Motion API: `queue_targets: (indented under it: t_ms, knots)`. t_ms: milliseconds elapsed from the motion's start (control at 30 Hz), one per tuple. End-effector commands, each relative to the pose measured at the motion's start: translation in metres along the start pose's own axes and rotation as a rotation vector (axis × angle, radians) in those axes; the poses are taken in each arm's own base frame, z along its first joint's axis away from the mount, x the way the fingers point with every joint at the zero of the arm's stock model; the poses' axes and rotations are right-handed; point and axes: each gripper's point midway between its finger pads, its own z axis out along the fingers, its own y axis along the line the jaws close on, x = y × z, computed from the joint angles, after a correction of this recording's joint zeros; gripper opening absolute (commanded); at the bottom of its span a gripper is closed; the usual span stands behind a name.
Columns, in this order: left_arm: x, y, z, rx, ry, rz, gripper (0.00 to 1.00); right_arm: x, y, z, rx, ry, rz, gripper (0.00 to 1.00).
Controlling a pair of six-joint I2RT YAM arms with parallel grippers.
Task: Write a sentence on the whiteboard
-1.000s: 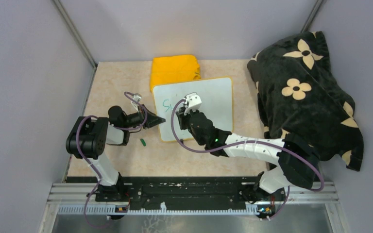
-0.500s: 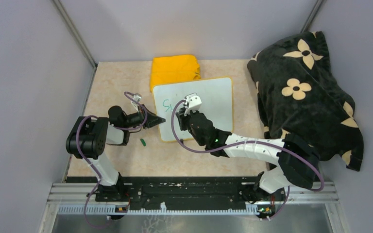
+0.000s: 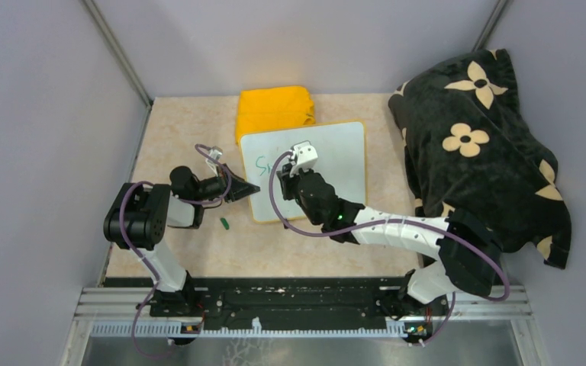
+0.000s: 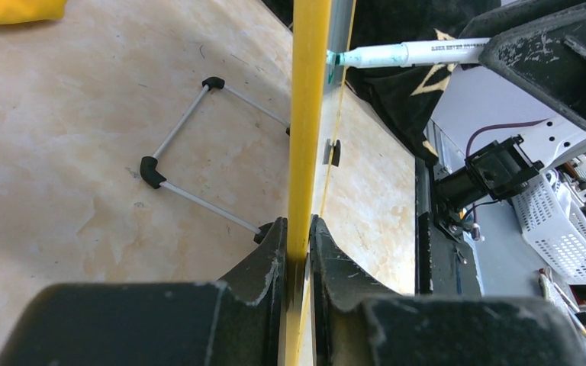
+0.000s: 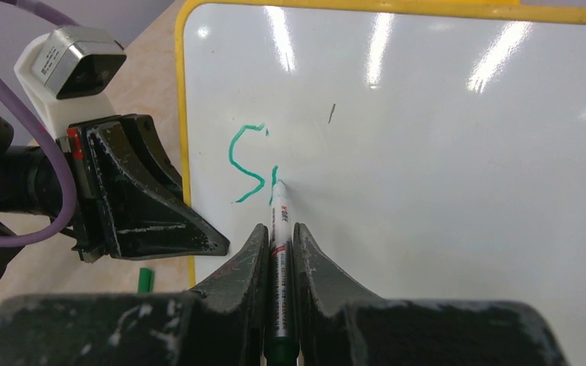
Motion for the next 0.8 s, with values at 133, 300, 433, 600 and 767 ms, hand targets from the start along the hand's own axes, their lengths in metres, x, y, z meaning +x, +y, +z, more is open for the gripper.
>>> queue_targets:
  t_ms: [133,300,433,600,767]
  knots:
    - [-0.001,0.011,-0.001,-0.042,-0.011,0.006,0.0,-0.033,-0.015,0.009,0.062,-0.068,0.013,0.0]
    - [0.0,0.011,0.0,-0.042,-0.009,0.006,0.0,-0.029,-0.021,0.008,0.075,-0.058,0.011,0.0]
    - [0.0,0.011,0.0,-0.042,-0.009,0.006,0.0,-0.024,-0.025,0.004,0.081,-0.048,0.01,0.0]
    - [-0.001,0.011,0.0,-0.041,-0.009,0.007,0.0,-0.013,-0.03,-0.002,0.084,-0.028,0.012,0.0]
    - [-0.001,0.011,0.0,-0.041,-0.01,0.007,0.0,-0.003,-0.031,-0.006,0.077,-0.008,0.016,0.0]
